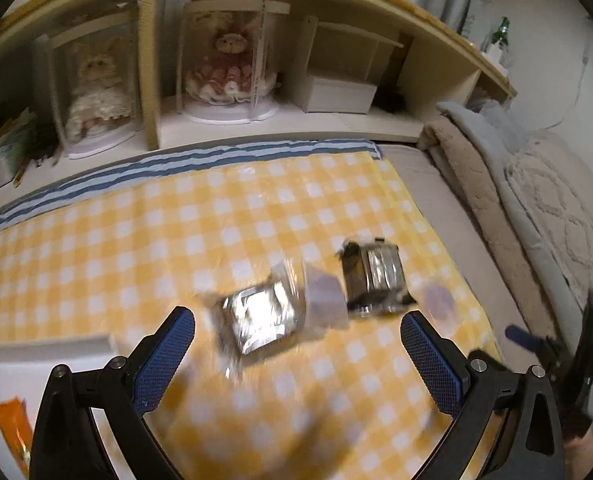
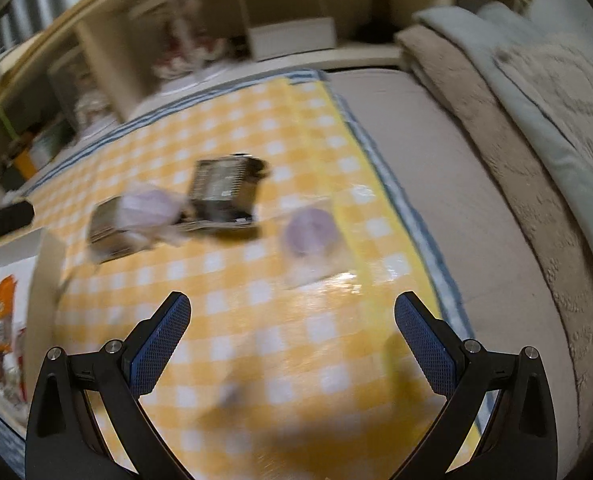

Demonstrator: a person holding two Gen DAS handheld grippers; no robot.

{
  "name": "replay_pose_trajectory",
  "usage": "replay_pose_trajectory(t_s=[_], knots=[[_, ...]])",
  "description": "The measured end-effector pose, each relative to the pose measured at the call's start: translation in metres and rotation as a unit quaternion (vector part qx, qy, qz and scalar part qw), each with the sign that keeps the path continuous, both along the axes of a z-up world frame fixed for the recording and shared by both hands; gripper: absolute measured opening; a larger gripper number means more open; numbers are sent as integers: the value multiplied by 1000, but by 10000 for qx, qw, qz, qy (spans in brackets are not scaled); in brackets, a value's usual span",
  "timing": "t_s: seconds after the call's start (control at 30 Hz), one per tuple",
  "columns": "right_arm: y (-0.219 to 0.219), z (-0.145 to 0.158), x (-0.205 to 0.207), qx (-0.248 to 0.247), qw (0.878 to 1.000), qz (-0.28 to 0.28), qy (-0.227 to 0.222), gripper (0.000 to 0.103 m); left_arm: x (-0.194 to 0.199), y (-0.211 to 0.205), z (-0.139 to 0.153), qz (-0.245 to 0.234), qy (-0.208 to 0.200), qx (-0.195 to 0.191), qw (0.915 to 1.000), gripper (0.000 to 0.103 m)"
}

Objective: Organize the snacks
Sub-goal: 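Grasp the silver-wrapped packet with the left gripper while the right grasps the lavender clear packet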

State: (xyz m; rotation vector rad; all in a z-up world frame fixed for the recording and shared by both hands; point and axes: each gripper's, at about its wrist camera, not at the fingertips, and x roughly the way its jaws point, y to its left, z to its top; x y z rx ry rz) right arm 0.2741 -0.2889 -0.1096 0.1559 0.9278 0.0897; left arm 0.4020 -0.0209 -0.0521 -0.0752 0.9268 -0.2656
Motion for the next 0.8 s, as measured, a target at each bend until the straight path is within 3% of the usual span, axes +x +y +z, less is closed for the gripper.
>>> replay_pose_trajectory(t_s=[0.13, 0.43, 0.63, 0.8], knots=[[-14, -12, 7, 58, 9998, -140, -102, 103, 48, -5, -16, 152, 177, 5, 9997, 103], [-13, -29, 33, -123, 9992, 196, -320, 103, 121, -11, -60, 247, 644, 153, 9975, 103], [-1, -39, 54, -403, 9985, 288, -244, 103, 153, -6, -93, -186, 1121, -705, 9910, 103], [8, -44, 62, -455, 9973, 524, -231, 103, 156, -1, -111, -549, 1493, -1081, 9813, 101]])
